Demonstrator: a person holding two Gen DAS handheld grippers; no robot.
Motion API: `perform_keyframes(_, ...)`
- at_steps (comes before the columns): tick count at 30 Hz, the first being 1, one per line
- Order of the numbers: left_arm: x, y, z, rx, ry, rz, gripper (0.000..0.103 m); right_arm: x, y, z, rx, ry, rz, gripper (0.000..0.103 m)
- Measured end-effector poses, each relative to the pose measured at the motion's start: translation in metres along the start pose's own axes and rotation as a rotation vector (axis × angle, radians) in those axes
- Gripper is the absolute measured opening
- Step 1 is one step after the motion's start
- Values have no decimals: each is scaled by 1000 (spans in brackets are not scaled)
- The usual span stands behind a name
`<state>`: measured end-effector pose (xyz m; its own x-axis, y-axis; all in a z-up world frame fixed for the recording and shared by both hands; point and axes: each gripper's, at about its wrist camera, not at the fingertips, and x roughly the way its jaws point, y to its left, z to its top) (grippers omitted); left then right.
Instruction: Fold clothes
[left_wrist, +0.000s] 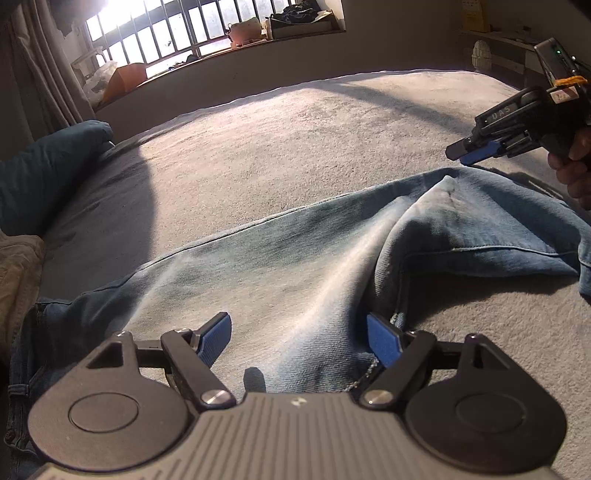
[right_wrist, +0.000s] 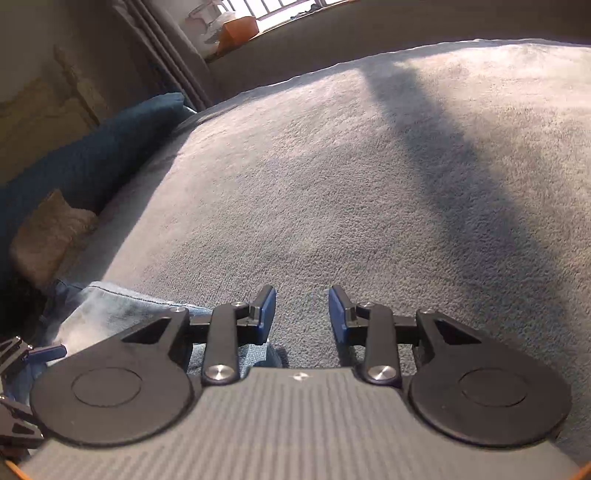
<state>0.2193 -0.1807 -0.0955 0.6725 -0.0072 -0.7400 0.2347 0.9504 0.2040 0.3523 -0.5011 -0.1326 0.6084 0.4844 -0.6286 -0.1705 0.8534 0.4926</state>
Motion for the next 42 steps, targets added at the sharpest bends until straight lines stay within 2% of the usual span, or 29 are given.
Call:
perform_keyframes(3,-2,-1,2,-32,16,34,81,-3,-26,5,178,-3,39,31)
perform_keyframes(6,-10,2,6,-73,15,45,80,-7,-26,8,198,-17,40,31)
perform_keyframes(13,-30,13,17,-120,54,128,81,-9,-10,18,260,-34,73,31)
perform_keyframes(15,-31,16,22,-165,49,149,81,-13,0,21,250,-48,85,31)
perform_keyframes(19,-33,14,24,-264,37,105,81,-30,22,19,199,-56,89,31)
perform_keyframes(22,-31,7,15,-289,40,75,81,-52,35,13,170,-88,76,31)
perform_keyframes(24,-26,-1,9,-266,47,71,81,-69,40,9,154,-89,51,31)
perform_keyframes(28,-19,-10,8,-264,6,114,81,-117,49,-3,99,-121,-4,33)
perform_keyframes(30,-17,-10,11,-283,-8,76,81,-144,51,-14,75,-151,-51,36)
perform_keyframes(31,-16,-10,13,-291,-15,51,81,-157,51,-21,66,-162,-79,41)
perform_keyframes(35,-16,-19,17,-225,-57,50,81,-204,41,-60,68,-179,-191,54)
perform_keyframes(36,-16,-22,17,-203,-67,51,81,-214,37,-69,73,-177,-220,56)
perform_keyframes(39,-4,-27,16,-198,-35,50,81,-231,11,-100,143,-145,-320,62)
perform_keyframes(42,7,-32,16,-205,-4,45,81,-232,-19,-128,264,-97,-386,63)
